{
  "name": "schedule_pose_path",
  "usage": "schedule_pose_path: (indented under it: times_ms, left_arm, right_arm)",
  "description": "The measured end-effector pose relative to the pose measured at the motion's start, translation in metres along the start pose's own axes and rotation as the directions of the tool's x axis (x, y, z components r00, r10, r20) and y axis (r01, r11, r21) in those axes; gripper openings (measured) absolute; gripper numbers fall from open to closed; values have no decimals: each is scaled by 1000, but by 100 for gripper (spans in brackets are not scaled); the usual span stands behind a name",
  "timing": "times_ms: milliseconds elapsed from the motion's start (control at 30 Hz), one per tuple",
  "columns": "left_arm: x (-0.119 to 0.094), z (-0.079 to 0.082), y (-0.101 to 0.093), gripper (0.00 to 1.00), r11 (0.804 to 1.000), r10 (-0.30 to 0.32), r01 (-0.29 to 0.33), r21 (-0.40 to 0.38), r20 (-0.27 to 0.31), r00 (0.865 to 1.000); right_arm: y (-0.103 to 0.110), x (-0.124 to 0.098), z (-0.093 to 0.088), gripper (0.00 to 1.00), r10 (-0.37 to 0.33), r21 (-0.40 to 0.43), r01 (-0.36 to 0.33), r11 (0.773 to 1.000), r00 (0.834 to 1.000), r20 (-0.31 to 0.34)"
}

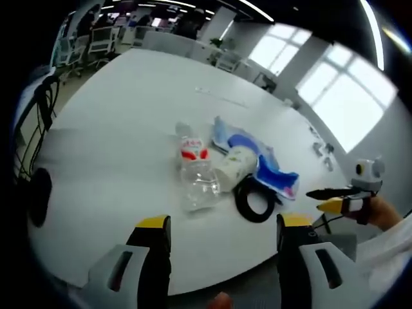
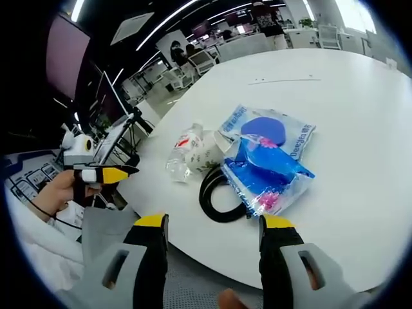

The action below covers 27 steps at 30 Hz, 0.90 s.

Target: Arrange the tabletop items into an orderly group along one side of the table until the central work area is clear of visible clutter.

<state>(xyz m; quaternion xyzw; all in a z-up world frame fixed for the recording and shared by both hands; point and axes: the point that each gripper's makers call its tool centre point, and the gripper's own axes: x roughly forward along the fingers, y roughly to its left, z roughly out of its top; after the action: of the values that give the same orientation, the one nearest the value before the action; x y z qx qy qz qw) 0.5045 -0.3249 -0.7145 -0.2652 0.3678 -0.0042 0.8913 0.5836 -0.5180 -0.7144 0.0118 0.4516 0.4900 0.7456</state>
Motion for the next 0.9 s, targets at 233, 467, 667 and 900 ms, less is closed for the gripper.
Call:
schedule_pose_path:
  times_ms: [233, 467, 667, 900]
  left_arm:
    - [9, 3, 0, 62, 1000, -3, 3, -1, -12, 1000]
    - [13, 9, 2, 62, 1000, -2, 2, -4, -10, 1000]
    - [19, 9, 4, 61, 1000, 6, -6, 1, -21, 1000]
    - [25, 8, 7, 61, 1000, 7, -7, 2, -38, 999]
  right_arm:
    - [0, 1, 5, 54, -1, -5, 1, 1000, 1000, -1]
    - [4, 4, 6, 54, 8, -13, -8, 1000, 1000, -10]
    - [8, 7, 9, 54, 18, -25, -19, 1000, 1000, -17]
    - [9, 12, 13, 54, 25, -29, -26, 999, 999, -20]
